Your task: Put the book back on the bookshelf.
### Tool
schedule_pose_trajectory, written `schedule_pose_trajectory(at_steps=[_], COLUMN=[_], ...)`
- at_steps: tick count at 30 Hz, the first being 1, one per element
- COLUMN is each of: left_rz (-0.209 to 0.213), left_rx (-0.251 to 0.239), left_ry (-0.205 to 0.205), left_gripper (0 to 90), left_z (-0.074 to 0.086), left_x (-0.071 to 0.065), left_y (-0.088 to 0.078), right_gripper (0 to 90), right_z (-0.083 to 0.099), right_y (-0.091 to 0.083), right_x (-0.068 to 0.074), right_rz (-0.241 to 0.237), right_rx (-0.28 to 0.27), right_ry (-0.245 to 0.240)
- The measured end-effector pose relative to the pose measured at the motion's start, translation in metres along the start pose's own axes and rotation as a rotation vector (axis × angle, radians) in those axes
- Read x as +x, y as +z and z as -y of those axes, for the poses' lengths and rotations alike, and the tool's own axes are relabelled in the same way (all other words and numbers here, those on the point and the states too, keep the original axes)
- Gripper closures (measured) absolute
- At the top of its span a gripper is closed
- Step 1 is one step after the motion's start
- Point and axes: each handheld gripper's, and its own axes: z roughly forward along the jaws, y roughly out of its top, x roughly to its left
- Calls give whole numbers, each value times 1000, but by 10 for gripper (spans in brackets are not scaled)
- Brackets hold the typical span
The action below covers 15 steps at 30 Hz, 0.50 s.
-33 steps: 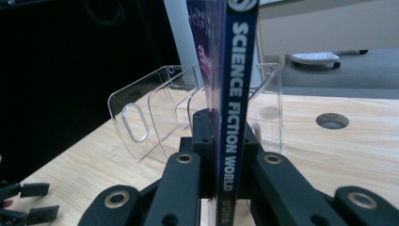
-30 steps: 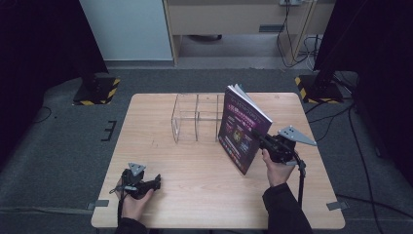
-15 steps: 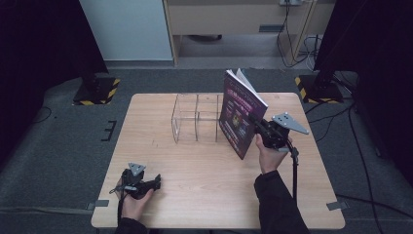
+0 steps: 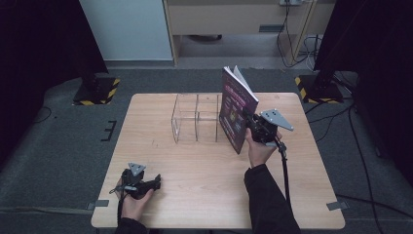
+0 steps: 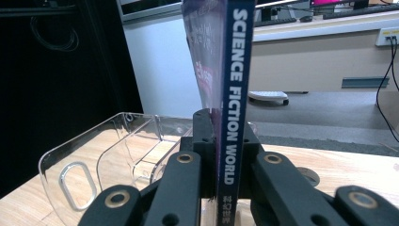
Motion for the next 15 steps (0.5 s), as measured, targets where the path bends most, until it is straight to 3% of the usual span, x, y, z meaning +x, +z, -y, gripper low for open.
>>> schedule_pose_trajectory(at_steps=[12,15], left_rz=[1,1], left_rx=[-1,-1], left_ry=[-1,-1], left_gripper=[99,99], left_z=[0,0], left_x=[0,0], left_y=[0,0], right_gripper=[844,844], right_z=[10,13], right_y=[13,13], right_x=[6,5], right_rz=[61,71], right_rx=[6,-1], right_ry=[-23,-10])
